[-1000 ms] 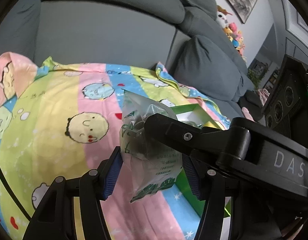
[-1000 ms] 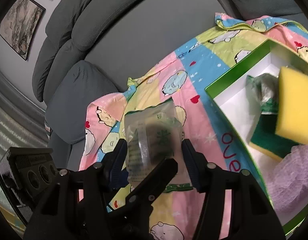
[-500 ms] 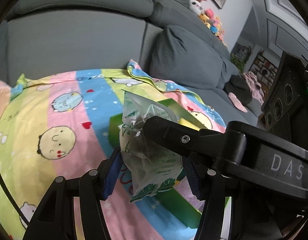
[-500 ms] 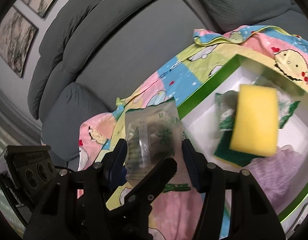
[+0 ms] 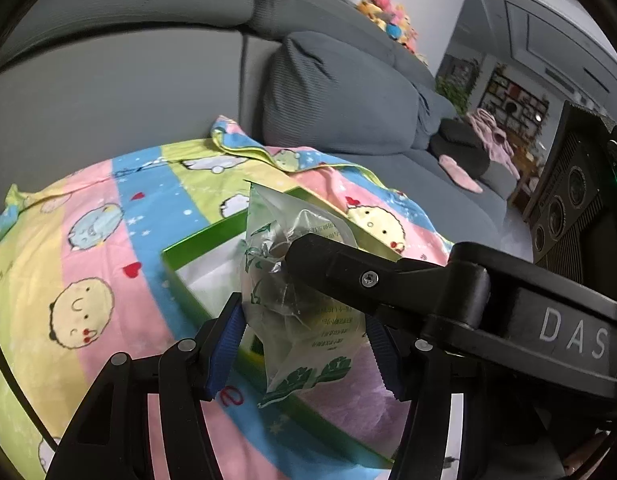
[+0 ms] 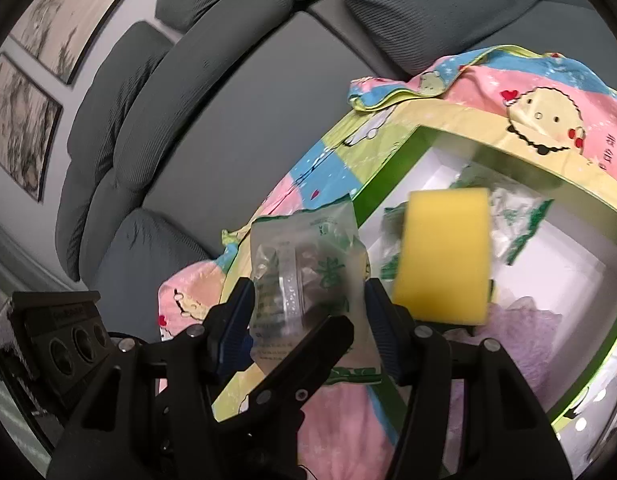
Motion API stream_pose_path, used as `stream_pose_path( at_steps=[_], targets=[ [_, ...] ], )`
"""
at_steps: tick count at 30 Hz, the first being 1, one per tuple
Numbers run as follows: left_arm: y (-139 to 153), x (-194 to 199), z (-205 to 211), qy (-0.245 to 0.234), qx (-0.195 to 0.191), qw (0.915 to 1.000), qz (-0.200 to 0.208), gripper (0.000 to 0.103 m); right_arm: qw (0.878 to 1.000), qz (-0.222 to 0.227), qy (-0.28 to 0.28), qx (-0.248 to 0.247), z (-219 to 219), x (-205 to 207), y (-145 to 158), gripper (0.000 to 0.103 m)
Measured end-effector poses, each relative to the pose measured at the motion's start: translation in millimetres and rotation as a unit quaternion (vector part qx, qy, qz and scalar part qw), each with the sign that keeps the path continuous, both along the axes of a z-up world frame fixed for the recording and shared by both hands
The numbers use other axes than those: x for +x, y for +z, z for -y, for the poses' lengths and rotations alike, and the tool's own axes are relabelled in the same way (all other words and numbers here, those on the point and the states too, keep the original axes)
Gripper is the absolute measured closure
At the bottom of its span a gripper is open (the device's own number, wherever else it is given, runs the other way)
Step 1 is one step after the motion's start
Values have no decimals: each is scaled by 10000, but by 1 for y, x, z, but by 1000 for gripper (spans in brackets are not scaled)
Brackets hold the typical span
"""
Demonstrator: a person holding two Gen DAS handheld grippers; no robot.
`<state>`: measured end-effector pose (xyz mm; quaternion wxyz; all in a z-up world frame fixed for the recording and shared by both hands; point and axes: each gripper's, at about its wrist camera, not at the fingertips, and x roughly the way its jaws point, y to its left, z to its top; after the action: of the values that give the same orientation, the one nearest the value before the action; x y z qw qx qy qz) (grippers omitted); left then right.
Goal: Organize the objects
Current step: 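Carry the small bag with the right gripper over the white box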
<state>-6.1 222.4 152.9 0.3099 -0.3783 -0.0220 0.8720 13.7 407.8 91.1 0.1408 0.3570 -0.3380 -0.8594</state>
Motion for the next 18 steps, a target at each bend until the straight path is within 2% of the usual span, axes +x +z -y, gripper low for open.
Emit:
stream_pose_path(
  at_steps=[9,18],
  targets=[
    [-7,0,-41,-420,-205,9989,51,43,9981,164,-590,-4,-32,7,-7,46],
    [-18,-3,-61,-739,-148,9968,280,43,9944,374,-983,45,-53,12,-15,46]
  ],
)
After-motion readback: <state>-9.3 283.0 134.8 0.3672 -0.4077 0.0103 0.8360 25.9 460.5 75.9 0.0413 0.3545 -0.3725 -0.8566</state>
